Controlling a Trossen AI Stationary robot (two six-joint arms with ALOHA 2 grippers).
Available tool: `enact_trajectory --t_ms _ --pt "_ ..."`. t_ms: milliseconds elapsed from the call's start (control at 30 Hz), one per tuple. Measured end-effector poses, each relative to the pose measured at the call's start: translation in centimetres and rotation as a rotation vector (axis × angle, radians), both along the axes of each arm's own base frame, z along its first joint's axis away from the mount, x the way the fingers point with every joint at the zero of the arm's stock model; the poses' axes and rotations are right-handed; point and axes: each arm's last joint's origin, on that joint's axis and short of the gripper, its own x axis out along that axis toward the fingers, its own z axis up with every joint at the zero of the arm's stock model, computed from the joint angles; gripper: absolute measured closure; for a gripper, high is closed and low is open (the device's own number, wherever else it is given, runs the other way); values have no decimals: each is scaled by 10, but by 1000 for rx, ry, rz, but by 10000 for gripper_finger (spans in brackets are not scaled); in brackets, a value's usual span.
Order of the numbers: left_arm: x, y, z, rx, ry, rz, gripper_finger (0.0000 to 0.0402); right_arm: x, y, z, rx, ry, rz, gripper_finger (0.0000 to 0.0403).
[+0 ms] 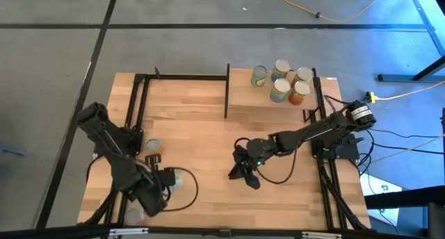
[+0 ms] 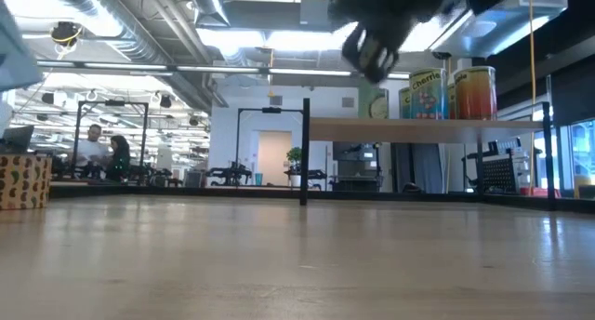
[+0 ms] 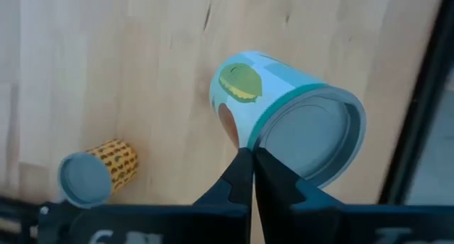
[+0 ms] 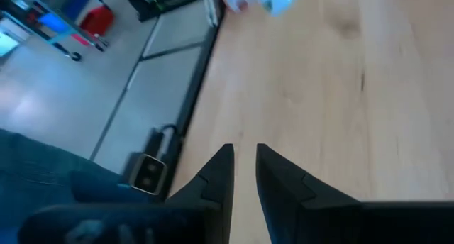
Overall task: Pick and place cans onto a shelf
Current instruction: Put the white canned good on the shelf
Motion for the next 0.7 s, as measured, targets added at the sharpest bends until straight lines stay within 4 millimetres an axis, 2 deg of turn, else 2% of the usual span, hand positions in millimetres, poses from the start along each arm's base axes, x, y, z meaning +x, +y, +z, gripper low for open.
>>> enact_trajectory --t_ms 200,400,600,700 --pt "12 24 15 -47 -37 -65 401 -20 -4 42 -26 -120 3 340" --pt "31 51 27 -129 -69 -187 401 -56 -16 78 -137 -149 -106 340" --pt "55 85 31 -267 -78 -282 401 -93 -32 102 -227 -144 -261 340" --pt "72 103 24 -292 -67 -284 401 -106 -38 109 -261 -140 -314 340"
